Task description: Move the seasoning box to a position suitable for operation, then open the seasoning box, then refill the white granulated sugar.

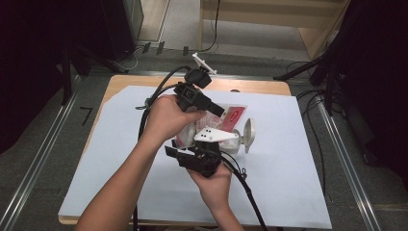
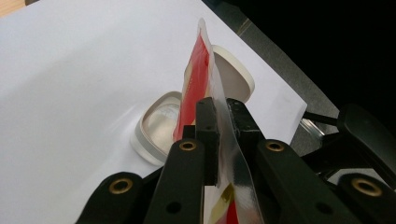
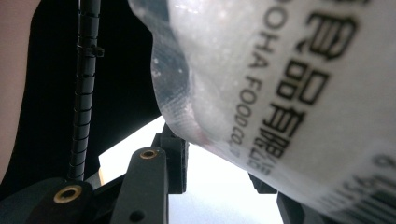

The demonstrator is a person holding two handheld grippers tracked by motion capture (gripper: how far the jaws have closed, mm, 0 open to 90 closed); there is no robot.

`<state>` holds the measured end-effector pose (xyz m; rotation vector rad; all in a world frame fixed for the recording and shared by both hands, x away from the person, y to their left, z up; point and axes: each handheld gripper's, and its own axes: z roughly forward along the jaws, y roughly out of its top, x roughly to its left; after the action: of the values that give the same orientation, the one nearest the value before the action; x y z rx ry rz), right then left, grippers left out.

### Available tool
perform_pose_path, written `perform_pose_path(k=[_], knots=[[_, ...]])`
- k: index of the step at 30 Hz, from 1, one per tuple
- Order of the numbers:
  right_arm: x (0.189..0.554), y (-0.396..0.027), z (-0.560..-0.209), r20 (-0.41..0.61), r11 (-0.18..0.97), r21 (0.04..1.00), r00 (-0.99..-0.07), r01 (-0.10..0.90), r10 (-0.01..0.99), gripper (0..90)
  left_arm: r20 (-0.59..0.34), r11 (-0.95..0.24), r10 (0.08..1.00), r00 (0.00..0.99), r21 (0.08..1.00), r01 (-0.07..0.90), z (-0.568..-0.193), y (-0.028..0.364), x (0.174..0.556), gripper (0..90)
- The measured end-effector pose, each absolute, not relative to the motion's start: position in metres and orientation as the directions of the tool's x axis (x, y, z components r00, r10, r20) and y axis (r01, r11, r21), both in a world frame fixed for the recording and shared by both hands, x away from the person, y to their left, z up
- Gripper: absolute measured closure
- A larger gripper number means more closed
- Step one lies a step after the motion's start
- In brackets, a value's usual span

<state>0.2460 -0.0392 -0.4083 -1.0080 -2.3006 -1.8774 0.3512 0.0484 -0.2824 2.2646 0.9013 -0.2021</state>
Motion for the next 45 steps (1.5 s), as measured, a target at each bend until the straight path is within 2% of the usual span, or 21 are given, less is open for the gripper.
perform_pose_path(k=[26,28,30,35,39,45], knots=[[0.2447,-0.0392,-0.4081,0.38,0.08,0.879,-0.793,0.469,0.477,65.0,-0.371,-0.527,0.549,0.749,0.542,0.654,-0.2825,0.0469,0.3508,85.5],[0.2451,-0.039,-0.4078,0.383,0.076,0.879,-0.79,0.472,0.478,66.1,-0.368,-0.529,0.55,0.75,0.541,0.653,-0.2825,0.0466,0.3506,85.4],[0.2449,-0.0388,-0.4072,0.373,0.084,0.881,-0.794,0.465,0.479,75.6,-0.366,-0.537,0.547,0.753,0.537,0.651,-0.2826,0.0464,0.3506,85.5],[0.2441,-0.037,-0.4068,0.364,0.073,0.889,-0.793,0.453,0.488,72.7,-0.348,-0.529,0.551,0.758,0.557,0.64,-0.28,0.0466,0.3478,86.0],[0.2455,-0.0373,-0.4059,0.387,0.053,0.882,-0.785,0.468,0.484,64.1,-0.339,-0.521,0.556,0.759,0.569,0.636,-0.2795,0.0452,0.3478,85.8],[0.2464,-0.0378,-0.407,0.395,0.042,0.88,-0.779,0.473,0.487,64.6,-0.33,-0.525,0.556,0.763,0.573,0.63,-0.2799,0.0438,0.3474,85.8]])
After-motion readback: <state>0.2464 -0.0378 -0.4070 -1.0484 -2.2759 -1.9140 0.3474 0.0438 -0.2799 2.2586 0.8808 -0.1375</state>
